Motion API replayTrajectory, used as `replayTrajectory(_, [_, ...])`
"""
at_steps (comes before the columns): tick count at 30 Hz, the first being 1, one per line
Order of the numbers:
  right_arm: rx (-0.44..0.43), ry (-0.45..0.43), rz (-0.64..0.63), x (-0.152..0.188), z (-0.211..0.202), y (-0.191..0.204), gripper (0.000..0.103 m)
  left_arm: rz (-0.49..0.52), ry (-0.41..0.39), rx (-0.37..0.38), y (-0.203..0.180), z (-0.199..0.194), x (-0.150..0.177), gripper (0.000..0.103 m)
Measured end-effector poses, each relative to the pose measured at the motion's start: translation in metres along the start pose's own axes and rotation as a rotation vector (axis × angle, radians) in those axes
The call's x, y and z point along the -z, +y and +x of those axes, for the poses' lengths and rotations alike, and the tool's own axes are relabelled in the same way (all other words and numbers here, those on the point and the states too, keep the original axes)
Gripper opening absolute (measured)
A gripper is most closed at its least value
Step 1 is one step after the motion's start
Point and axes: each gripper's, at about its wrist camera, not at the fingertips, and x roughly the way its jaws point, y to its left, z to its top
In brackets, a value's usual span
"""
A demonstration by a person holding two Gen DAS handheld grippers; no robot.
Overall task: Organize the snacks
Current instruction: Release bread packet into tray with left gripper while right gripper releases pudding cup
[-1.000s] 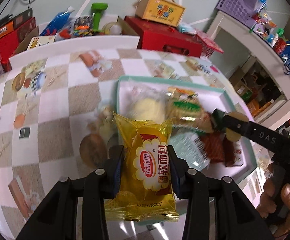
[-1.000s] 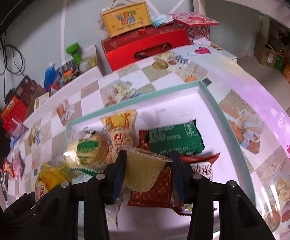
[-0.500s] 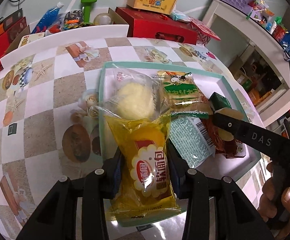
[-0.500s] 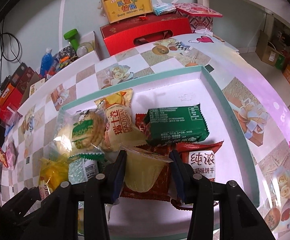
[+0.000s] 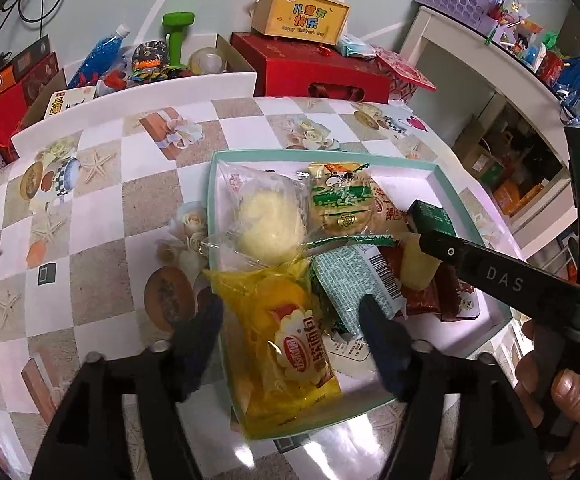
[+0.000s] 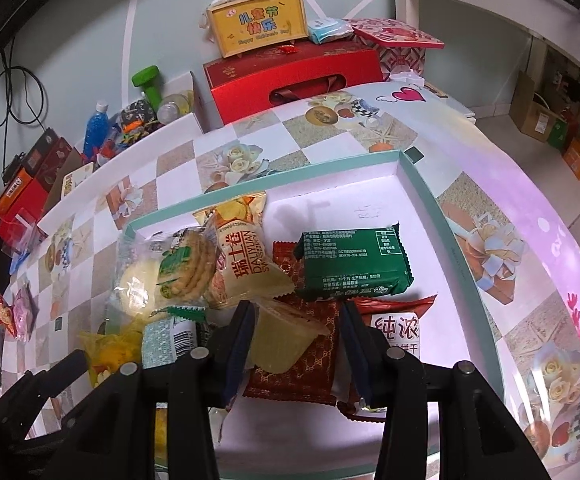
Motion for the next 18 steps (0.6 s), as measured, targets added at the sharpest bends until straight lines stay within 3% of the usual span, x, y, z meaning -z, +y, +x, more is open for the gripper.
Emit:
replayTrajectory(2, [0.001,0.004,0.000,0.000,0.001,0.001,0.068,0.001,-0.008,-0.015,0.001,-0.002,0.000,0.083])
replayTrajectory(4, [0.006,0.003,-0.005,0.000,0.002,0.002,0.070,-0.004,-0.019,-0.035,0.004,-0.005,-0.001,0.086])
replayTrajectory(13, [0.022,-0.022,0.011,-0.002,0.002,0.000,0.102,-0.044,-0.122,-0.046,0.020,-0.018,-0.002,0.103])
replayTrajectory(18, [0.037,-0.060,0.008,-0.003,-0.001,0.003,0.103,-0.083,-0.149,-0.061,0.034,-0.018,0.001,0.103])
